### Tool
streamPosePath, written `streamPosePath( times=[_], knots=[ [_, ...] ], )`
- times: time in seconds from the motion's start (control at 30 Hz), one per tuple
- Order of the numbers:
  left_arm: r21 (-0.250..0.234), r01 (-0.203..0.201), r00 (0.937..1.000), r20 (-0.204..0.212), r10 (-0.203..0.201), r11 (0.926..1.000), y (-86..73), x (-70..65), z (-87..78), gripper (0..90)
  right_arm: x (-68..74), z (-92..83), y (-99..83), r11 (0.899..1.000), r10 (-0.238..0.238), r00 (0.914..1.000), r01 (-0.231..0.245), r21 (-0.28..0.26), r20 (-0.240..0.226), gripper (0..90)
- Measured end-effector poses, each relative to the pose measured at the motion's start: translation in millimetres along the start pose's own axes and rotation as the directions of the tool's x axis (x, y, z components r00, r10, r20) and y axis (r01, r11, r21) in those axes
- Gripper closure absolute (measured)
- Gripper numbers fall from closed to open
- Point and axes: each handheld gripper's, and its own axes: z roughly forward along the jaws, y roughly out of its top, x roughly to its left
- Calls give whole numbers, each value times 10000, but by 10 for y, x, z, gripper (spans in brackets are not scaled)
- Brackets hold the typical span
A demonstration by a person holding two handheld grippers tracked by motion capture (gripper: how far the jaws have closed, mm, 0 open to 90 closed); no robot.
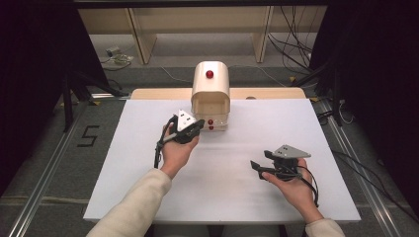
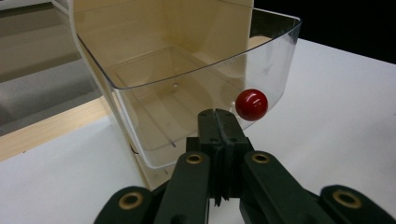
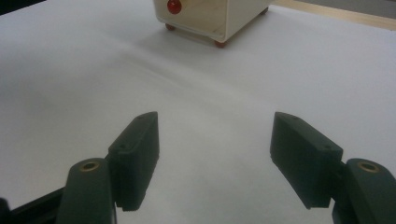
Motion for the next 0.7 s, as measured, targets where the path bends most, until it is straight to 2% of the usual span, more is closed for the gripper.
streamPosePath(
  times=[0.7],
  knots=[
    [70, 56, 9999, -117, -56, 10000, 48, 32, 64, 895, 3, -5, 2, 10000, 13, 10000, -13, 31, 34, 334]
  ],
)
